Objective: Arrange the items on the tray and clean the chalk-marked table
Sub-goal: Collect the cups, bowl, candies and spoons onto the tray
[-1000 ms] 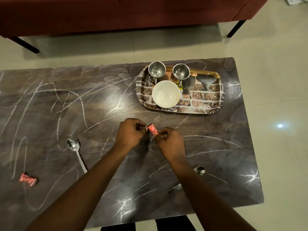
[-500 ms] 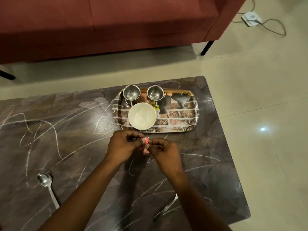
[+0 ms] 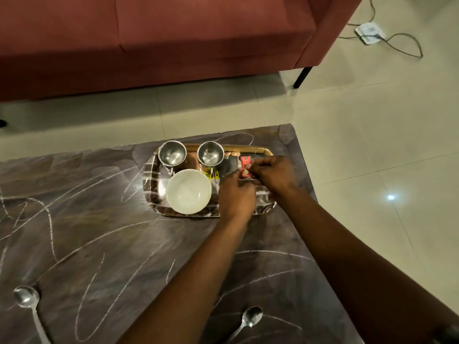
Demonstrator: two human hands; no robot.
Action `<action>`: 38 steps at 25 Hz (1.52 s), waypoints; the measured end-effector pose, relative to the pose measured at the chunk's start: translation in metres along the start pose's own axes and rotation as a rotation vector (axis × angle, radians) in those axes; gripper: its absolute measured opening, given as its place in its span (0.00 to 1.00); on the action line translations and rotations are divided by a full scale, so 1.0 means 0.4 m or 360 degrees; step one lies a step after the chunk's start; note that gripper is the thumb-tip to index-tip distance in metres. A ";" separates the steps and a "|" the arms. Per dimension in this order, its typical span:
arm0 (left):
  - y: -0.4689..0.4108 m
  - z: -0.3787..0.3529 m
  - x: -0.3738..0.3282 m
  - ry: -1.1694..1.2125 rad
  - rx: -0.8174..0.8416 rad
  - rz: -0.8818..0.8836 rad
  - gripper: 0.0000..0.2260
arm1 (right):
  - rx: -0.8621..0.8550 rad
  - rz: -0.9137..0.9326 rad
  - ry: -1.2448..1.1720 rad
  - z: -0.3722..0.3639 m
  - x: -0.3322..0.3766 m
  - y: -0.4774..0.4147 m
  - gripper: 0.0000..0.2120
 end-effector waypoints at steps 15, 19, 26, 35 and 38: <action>-0.075 -0.033 0.058 -0.0116 -0.0094 0.0103 0.25 | -0.0002 -0.0003 0.0158 -0.070 -0.005 -0.100 0.03; -0.062 -0.024 0.041 -0.0077 -0.0066 0.0058 0.23 | -0.0031 -0.0034 0.0146 -0.059 0.004 -0.080 0.06; 0.175 0.219 -0.003 -0.0201 0.0002 -0.0514 0.18 | -0.0304 0.0345 0.0309 -0.068 0.095 0.224 0.11; 0.318 1.024 0.395 -0.0001 -0.0867 -0.0082 0.12 | 0.0602 0.0413 0.0005 -0.826 0.098 0.650 0.07; 0.399 1.268 0.543 0.0167 -0.1207 0.0053 0.11 | 0.0930 0.0503 0.0223 -1.092 0.084 0.789 0.05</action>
Point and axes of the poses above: each hand's wrist, its own y-axis away from the middle knuckle, its own z-axis out of the back of the hand, x = y × z, the point moved 10 cm from there along -y, towards the middle knuckle
